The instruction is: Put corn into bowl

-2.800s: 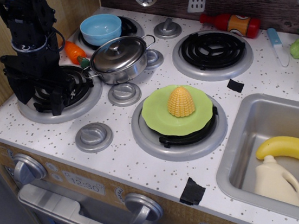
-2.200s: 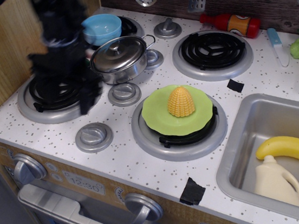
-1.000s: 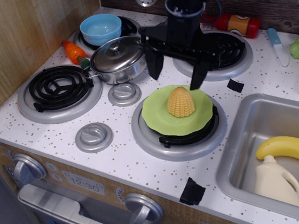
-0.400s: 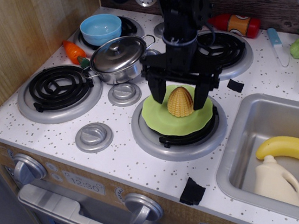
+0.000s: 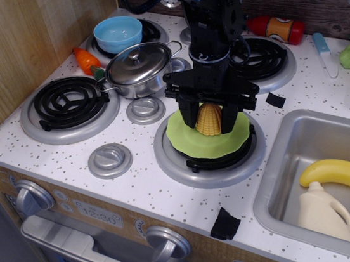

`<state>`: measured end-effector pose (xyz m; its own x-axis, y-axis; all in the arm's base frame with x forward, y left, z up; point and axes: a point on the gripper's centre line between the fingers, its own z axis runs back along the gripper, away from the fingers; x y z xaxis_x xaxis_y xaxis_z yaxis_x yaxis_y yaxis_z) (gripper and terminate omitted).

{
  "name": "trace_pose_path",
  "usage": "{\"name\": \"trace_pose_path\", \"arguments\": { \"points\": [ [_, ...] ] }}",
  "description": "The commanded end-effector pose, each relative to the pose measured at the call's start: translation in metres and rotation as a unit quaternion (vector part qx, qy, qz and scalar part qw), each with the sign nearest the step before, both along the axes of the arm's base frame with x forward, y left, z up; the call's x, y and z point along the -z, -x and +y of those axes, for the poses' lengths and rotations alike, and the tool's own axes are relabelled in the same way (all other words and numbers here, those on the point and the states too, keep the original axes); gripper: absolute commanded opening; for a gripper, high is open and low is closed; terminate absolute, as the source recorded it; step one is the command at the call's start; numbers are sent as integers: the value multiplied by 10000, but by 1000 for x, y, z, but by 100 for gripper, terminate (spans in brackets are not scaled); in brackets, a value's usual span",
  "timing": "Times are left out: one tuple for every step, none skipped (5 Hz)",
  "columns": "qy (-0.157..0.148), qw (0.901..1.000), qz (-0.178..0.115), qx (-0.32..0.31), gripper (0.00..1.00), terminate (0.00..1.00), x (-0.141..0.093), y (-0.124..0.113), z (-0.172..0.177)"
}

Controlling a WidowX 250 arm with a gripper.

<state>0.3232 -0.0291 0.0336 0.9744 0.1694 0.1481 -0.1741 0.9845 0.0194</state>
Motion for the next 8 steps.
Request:
{"name": "trace_pose_path", "arguments": {
  "points": [
    [-551, 9983, 1, -164, 0, 0, -55, -11, 14],
    [-1014, 9945, -36, -267, 0, 0, -69, -22, 48],
    [-1475, 9878, -336, -377, 0, 0, -69, -38, 95],
    [-1535, 9853, -658, -357, 0, 0, -65, -54, 144],
    [-1764, 9797, -946, -139, 0, 0, -72, -68, 176],
    [-1854, 9737, -1280, 343, 0, 0, -75, -90, 203],
    [-1820, 9657, -1674, 794, 0, 0, -73, -102, 213],
    [-1829, 9564, -1928, 1214, 0, 0, -70, -115, 217]
  ]
}}
